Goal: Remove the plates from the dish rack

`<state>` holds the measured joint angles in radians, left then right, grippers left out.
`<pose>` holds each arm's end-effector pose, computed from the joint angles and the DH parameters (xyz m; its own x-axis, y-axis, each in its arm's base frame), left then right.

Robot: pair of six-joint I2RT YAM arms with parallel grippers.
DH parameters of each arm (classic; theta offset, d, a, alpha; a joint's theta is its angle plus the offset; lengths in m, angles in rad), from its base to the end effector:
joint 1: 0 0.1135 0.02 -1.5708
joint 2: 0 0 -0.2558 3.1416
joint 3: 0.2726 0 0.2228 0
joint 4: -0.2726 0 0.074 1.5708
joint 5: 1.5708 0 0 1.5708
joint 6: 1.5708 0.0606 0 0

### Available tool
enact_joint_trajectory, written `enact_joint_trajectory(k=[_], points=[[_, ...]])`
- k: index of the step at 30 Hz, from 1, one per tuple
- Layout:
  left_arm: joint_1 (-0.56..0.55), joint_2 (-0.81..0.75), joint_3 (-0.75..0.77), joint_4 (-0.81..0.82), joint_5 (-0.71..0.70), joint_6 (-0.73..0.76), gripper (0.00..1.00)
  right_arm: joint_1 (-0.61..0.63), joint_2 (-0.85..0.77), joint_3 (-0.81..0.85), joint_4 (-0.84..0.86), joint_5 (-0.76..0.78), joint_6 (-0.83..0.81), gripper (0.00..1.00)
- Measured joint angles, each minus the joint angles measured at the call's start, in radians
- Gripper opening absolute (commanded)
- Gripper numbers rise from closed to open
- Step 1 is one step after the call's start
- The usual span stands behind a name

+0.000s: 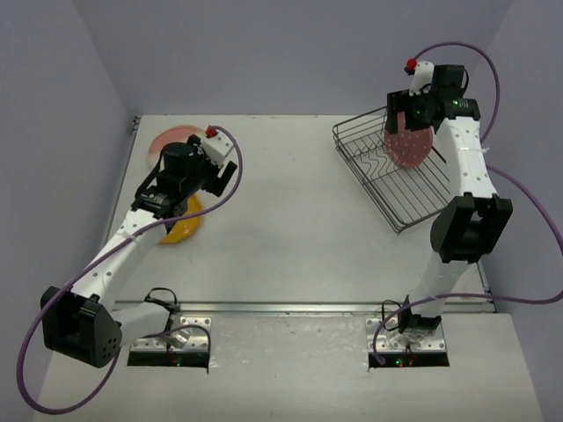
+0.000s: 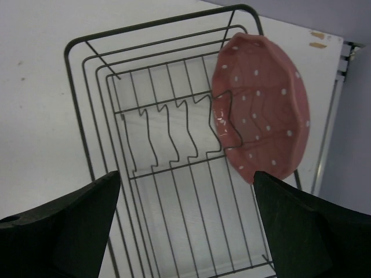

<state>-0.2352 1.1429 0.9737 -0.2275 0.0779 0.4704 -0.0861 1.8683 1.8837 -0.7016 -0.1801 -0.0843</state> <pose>0.2512 -0.0650 0.3173 -0.1980 0.5121 -0.8358 0.4396 0.8085 0.3912 0.4114 -0.0246 0.3367 -0.6245 -0.0292 -0.7805 -0.1064 0.9932 0.0479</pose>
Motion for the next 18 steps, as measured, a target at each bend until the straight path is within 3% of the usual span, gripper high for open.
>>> enact_joint_trajectory(k=[8,18], points=[[-0.172,0.137,0.0,-0.006,-0.106,-0.07,0.74,-0.064,0.124,0.189,-0.008,0.098,-0.104,0.98],[-0.202,0.15,0.004,-0.008,-0.144,-0.108,0.77,-0.141,0.287,0.226,0.011,0.107,-0.176,0.99]])
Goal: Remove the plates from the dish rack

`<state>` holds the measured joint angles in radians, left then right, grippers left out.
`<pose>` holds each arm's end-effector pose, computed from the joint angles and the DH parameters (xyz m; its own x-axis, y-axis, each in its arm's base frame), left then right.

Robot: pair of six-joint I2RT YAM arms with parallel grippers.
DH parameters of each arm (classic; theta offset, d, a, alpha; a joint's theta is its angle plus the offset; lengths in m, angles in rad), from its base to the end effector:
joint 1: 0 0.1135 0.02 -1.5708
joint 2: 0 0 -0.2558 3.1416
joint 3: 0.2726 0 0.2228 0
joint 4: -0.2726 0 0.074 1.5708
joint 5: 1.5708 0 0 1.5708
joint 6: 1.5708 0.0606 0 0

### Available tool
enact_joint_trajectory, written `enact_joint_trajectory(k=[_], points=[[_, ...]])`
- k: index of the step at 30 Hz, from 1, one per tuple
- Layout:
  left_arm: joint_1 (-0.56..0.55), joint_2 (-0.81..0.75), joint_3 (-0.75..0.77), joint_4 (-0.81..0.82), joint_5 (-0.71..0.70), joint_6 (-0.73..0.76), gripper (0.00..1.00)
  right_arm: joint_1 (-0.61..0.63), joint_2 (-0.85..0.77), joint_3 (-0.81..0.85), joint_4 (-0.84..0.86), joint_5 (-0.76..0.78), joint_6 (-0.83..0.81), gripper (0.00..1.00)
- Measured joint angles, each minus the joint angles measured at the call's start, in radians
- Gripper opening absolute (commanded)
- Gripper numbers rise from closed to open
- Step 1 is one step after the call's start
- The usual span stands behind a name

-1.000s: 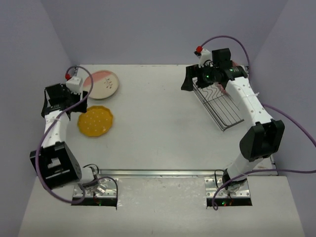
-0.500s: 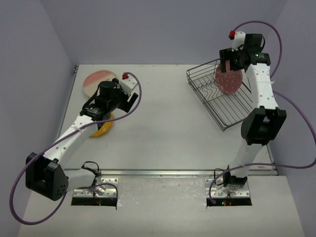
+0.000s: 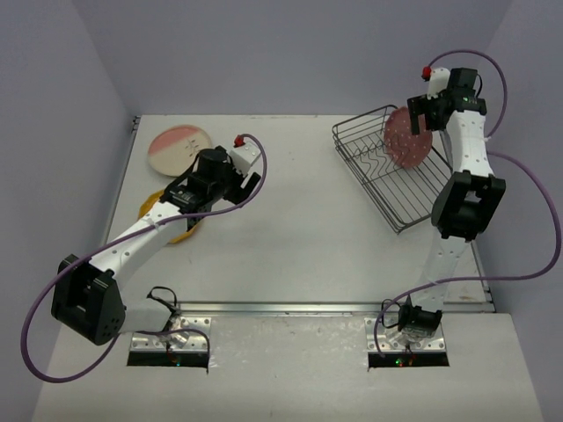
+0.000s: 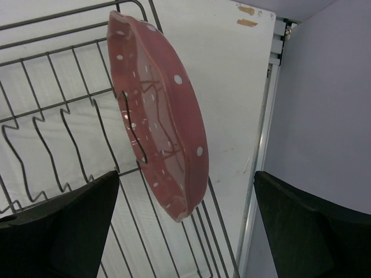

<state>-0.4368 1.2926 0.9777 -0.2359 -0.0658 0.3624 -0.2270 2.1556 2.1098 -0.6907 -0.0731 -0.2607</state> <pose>0.2617 -0.1178 0.2797 -0.3118 0.5360 -0.7846 0.5154 0.7891 0.3343 0.4666 -0.1032 0.2866 -0.6766 -0.1075 -0.7284 -0.0027 0.9896 -0.1436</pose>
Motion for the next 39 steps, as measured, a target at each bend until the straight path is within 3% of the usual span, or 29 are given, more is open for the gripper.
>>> enact_joint_trajectory(k=[5,8,14,23,24,28,33,35,39], points=[[-0.003,-0.001,0.012,-0.012,-0.002,-0.013,0.78,-0.004,0.064,0.0,0.009,0.011,-0.01,0.98],[-0.003,-0.005,0.03,-0.028,0.0,-0.025,0.78,-0.005,0.082,0.0,0.009,0.009,-0.009,0.91],[-0.003,-0.007,0.077,-0.047,0.012,-0.039,0.78,-0.006,0.082,-0.023,0.023,-0.059,0.021,0.65],[-0.003,-0.02,0.083,-0.049,0.031,-0.058,0.79,-0.016,0.069,-0.072,0.057,-0.109,0.067,0.37],[-0.003,-0.021,0.083,-0.05,0.033,-0.058,0.8,-0.017,0.064,-0.078,0.062,-0.109,0.069,0.35],[-0.003,-0.03,0.083,-0.05,0.044,-0.062,1.0,-0.015,0.043,-0.109,0.079,-0.098,0.052,0.24],[-0.003,-0.043,0.083,-0.049,0.051,-0.075,1.0,-0.014,0.015,-0.155,0.081,-0.091,0.04,0.06],[-0.003,-0.043,0.083,-0.048,0.051,-0.081,1.0,-0.012,0.004,-0.167,0.077,-0.091,0.039,0.01],[-0.003,-0.043,0.083,-0.045,0.051,-0.087,1.0,-0.01,-0.013,-0.173,0.058,-0.092,0.033,0.0]])
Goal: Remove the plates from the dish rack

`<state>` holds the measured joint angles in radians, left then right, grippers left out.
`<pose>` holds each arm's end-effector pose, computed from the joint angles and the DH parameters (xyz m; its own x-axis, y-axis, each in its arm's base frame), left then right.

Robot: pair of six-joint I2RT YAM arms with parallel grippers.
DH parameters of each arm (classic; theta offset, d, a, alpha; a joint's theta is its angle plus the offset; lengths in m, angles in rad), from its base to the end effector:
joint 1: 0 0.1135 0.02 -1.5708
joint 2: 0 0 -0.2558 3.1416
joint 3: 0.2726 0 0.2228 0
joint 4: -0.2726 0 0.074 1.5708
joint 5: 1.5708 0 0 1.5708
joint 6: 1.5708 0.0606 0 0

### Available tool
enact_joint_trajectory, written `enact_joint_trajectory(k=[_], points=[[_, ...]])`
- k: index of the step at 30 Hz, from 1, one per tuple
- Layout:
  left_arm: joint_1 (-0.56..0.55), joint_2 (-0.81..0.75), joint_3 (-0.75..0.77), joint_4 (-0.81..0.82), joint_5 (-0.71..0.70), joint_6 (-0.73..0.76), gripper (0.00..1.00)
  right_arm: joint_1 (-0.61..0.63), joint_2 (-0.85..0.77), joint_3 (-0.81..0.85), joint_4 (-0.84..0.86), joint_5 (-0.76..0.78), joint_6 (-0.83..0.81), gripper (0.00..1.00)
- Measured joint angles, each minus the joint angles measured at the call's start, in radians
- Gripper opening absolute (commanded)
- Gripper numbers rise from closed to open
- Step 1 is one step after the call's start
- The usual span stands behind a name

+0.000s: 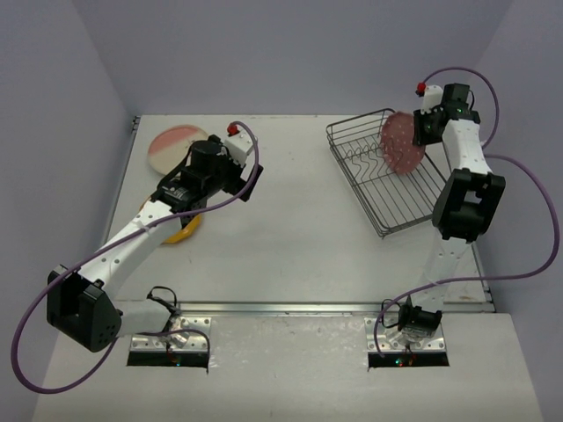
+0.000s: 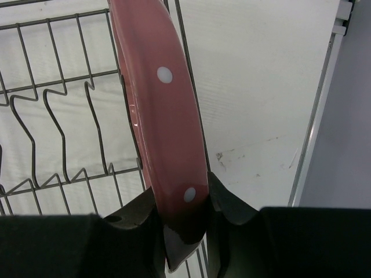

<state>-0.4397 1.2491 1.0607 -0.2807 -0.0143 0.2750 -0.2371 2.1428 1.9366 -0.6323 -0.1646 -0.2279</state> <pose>0.2548 -0.1189 0.3141 -0.2813 0.4324 -0.8567 0.5096 0.8238 0.2484 0.4594 -0.1008 0.2439 -0.7324 -0.0523 -0.6788 -0.0413 0.9986 -0.0324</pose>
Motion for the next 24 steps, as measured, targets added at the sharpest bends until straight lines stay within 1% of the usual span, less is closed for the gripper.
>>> enact_joint_trajectory(k=[9,19,24], points=[[0.0,0.0,0.0,0.0,0.0,-0.01,1.0,0.008,-0.074,-0.016,-0.002,0.009,-0.029,0.0],[0.002,0.0,0.003,0.014,-0.047,-0.036,1.0,0.041,-0.248,-0.107,0.076,0.058,-0.084,0.0],[0.058,0.003,0.048,0.005,-0.005,-0.081,1.0,0.053,-0.339,-0.108,0.086,0.051,-0.088,0.0]])
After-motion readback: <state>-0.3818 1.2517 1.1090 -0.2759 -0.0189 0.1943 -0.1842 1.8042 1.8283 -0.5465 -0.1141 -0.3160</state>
